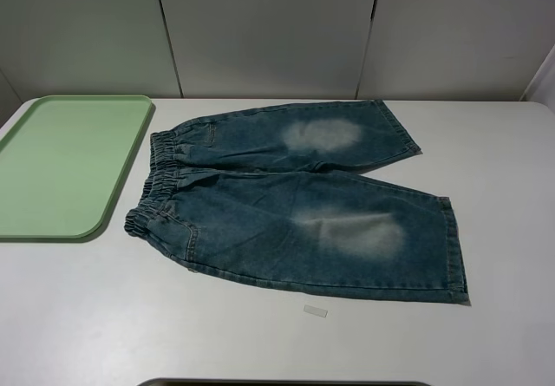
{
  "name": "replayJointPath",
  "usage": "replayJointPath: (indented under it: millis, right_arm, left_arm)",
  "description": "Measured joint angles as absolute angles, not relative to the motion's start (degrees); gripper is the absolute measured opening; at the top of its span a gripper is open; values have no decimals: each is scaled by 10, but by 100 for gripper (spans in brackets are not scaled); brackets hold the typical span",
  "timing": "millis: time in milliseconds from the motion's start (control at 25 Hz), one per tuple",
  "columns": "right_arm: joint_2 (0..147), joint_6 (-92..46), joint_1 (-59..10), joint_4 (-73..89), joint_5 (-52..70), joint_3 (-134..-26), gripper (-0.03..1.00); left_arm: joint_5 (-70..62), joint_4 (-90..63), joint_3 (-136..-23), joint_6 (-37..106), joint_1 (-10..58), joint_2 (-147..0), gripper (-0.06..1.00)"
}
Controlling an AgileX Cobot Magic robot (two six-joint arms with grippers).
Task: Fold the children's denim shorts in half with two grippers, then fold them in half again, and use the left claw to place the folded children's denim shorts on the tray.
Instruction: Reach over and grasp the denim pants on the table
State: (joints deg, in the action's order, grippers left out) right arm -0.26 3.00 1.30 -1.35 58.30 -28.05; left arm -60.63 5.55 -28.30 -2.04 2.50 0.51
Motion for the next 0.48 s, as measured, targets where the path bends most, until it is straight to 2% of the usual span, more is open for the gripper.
replayJointPath:
  millis: [480]
  right_arm:
    - [-3,30,13,-13,583,-281,69]
  left_arm:
    - [-606,55,-283,-20,25,5,99]
